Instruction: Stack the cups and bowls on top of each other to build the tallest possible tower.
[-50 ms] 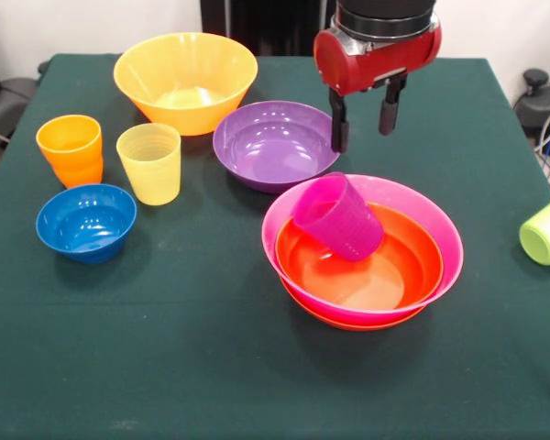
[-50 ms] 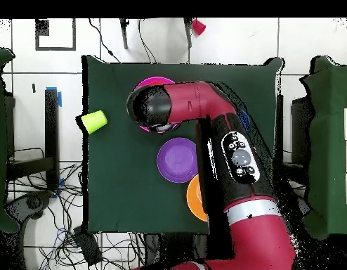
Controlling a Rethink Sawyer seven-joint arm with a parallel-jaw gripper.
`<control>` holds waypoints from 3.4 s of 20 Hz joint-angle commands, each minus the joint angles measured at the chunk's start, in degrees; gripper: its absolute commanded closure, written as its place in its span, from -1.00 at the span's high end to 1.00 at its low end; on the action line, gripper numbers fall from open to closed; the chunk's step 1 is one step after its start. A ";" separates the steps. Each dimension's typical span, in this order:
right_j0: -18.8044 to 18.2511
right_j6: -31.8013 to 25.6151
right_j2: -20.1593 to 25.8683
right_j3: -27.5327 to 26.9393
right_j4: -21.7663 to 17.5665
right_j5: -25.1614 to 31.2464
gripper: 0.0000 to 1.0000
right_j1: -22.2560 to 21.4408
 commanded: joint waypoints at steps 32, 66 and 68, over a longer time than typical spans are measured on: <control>-1.49 2.29 -0.91 -3.24 1.33 1.69 1.00 4.10; 0.87 10.64 -3.83 2.80 2.44 -5.19 1.00 3.90; 1.02 11.06 -4.17 3.39 2.58 -5.97 1.00 3.87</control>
